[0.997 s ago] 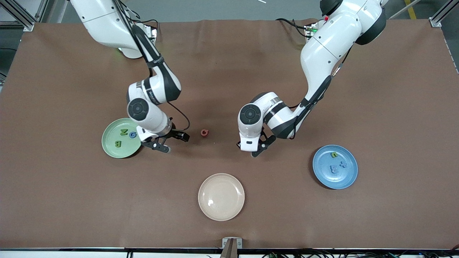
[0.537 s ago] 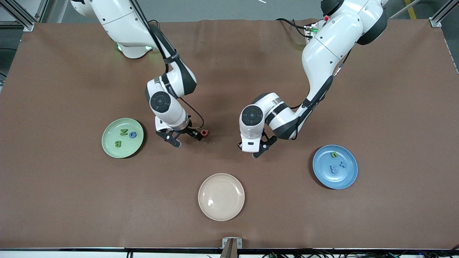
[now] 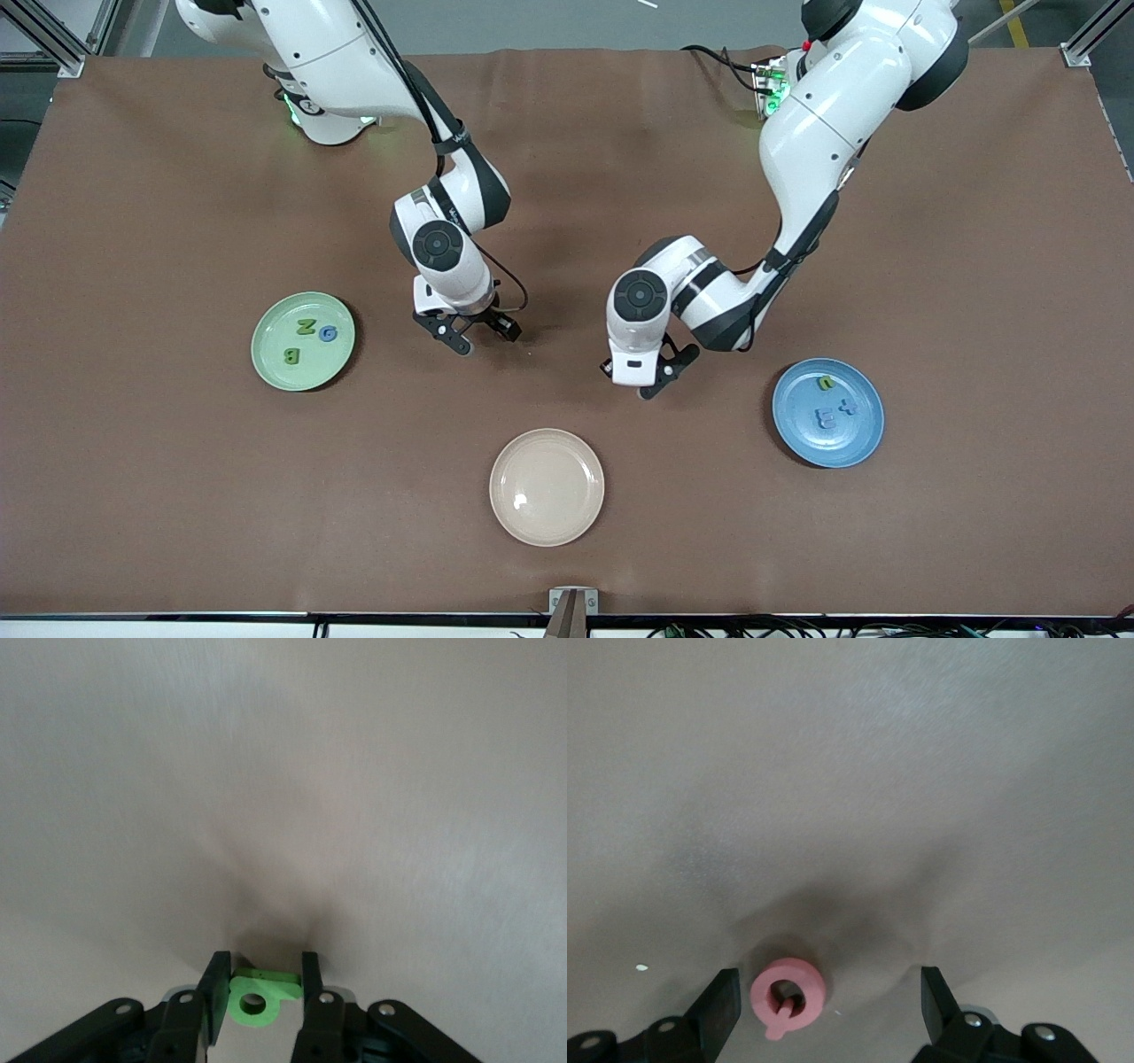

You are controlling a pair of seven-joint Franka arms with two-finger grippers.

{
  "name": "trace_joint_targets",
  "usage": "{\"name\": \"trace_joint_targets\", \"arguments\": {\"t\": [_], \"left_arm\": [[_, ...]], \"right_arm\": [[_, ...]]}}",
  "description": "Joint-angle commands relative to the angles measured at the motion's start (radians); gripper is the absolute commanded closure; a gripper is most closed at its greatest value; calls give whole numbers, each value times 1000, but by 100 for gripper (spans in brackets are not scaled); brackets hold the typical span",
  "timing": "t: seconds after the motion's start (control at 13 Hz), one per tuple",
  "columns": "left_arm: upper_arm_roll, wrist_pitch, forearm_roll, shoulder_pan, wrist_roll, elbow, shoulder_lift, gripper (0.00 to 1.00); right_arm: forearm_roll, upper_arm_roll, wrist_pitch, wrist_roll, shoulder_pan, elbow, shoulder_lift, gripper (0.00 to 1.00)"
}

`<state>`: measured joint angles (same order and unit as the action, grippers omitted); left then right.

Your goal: Sort upper and lower case letters into plates

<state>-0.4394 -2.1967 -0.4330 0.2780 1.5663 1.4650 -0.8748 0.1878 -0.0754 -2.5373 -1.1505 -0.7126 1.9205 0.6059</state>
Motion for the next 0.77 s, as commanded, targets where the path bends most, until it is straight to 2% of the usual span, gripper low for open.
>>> {"name": "trace_joint_targets", "arguments": {"t": [0.0,0.15,0.23,0.31,0.61,0.69], "left_arm": [[4,21,10,-39,-28,28,103,100],[2,99,3,-101,-118,32,161,100],[4,154,3,-134,-177,35,183,100],[4,178,-1,-178,-221,50,197,100],[-21,179,33,-397,-457,64,189,99],[-21,178,33,-431,-506,89,189,96]], "right_arm": [[-22,-12,0,-43,-22,-41,31,20],[-34,-12,0,-41,-25,-41,31,28],[-44,-12,0,-43,-24,-41,31,35],[-45,-12,0,-41,-24,-41,31,45],[-48,-12,5,-38,-19,-43,29,96],[-50,-12,9,-34,-13,-44,28,99]]}}
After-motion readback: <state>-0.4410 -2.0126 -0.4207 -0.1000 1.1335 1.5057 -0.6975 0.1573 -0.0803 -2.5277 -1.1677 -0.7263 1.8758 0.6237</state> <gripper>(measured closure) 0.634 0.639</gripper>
